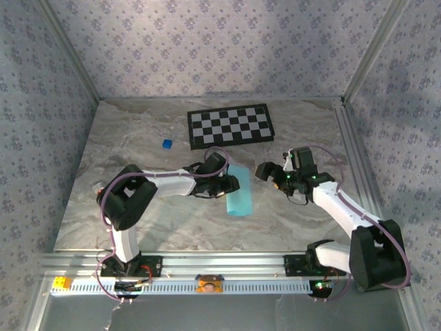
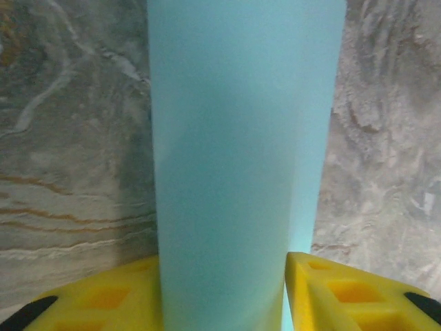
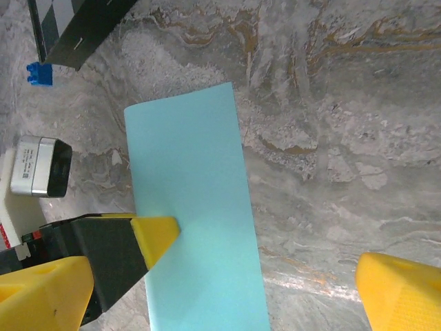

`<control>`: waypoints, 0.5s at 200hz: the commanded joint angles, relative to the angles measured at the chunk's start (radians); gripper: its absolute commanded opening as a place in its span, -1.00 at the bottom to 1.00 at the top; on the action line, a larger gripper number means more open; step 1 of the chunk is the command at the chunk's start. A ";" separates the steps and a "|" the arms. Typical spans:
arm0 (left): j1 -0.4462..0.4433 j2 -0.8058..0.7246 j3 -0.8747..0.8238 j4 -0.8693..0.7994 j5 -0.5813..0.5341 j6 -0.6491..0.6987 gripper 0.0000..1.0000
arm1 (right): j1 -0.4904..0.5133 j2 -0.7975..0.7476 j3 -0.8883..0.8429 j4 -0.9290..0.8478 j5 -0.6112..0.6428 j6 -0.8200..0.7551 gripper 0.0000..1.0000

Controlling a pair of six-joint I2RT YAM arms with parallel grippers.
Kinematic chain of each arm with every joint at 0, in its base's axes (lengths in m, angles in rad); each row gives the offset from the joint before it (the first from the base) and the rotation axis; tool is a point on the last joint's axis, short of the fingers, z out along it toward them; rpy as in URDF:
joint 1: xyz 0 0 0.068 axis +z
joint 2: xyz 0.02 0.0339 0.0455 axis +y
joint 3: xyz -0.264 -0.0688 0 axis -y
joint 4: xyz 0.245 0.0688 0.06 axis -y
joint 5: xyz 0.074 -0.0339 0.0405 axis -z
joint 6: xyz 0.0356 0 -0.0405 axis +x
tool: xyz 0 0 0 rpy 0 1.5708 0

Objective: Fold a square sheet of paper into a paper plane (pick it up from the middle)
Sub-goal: First fold the square sheet of paper in half at the center of the table.

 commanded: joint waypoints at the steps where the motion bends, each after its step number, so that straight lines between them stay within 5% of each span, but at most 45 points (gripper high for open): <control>1: -0.026 -0.012 0.048 -0.085 -0.085 0.049 -0.02 | -0.001 0.032 0.000 0.035 -0.069 -0.013 0.94; 100: -0.038 -0.080 0.057 -0.188 -0.202 0.107 0.05 | 0.005 0.044 -0.007 0.072 -0.099 -0.010 0.91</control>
